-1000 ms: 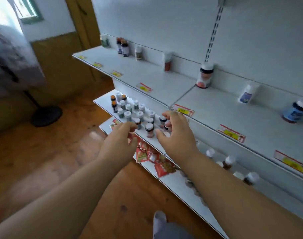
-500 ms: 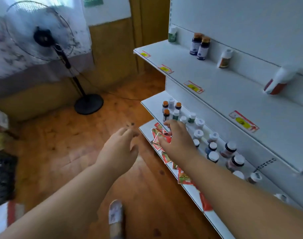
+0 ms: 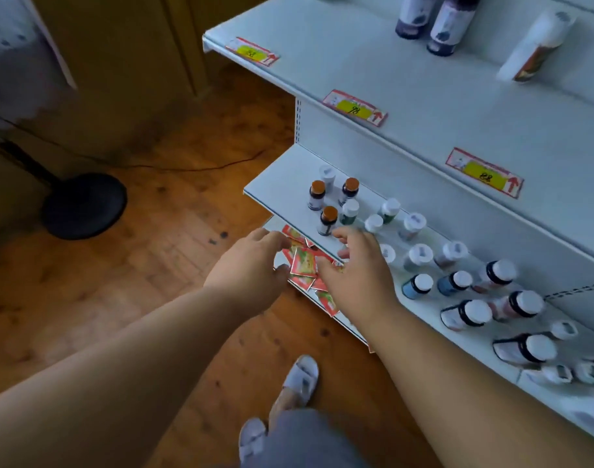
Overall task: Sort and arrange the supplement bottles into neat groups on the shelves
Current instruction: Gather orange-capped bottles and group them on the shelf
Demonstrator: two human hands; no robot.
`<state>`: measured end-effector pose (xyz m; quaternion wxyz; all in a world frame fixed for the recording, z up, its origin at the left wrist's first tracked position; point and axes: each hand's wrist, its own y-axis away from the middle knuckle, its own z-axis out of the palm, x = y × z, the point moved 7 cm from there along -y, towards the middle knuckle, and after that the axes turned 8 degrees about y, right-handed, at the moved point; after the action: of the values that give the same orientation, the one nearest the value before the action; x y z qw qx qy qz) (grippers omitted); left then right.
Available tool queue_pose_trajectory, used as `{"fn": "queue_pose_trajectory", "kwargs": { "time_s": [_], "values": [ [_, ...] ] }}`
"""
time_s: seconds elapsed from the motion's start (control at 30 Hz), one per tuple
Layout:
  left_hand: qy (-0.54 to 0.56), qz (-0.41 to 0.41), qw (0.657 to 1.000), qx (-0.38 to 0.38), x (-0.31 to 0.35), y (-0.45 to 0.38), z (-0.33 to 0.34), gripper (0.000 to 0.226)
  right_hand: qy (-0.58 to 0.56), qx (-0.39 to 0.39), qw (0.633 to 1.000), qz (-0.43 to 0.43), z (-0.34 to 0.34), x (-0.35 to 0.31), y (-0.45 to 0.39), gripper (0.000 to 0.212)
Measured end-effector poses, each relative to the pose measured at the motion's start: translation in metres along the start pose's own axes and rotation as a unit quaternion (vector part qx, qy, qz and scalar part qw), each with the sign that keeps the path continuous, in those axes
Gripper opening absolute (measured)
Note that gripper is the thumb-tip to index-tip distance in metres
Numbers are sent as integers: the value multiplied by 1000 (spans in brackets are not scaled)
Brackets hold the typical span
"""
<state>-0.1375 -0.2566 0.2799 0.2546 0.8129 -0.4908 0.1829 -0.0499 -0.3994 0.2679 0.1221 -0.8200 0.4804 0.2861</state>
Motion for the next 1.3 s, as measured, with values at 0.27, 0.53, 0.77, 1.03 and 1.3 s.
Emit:
{"fn": "queue_pose_trajectory", "kwargs": {
  "time_s": [0.27, 0.53, 0.77, 1.03, 1.3],
  "values": [
    [39, 33, 998, -29, -91, -185, 78, 39, 89, 12, 995, 31, 105, 43, -160, 37],
    [128, 22, 991, -35, -145, -315, 152, 52, 214, 2, 975, 52, 165, 86, -265, 37],
    [216, 56, 974, -38, -140, -376, 197, 62, 234, 34, 970, 61, 187, 104, -305, 28],
    [286, 27, 956, -54, -152, -337, 162, 42, 52, 41, 993, 95, 179, 82, -293, 14],
    [398, -87, 896, -177, -175, -217, 37, 31, -188, -24, 966, 176, 153, -27, -208, 7]
  ]
}}
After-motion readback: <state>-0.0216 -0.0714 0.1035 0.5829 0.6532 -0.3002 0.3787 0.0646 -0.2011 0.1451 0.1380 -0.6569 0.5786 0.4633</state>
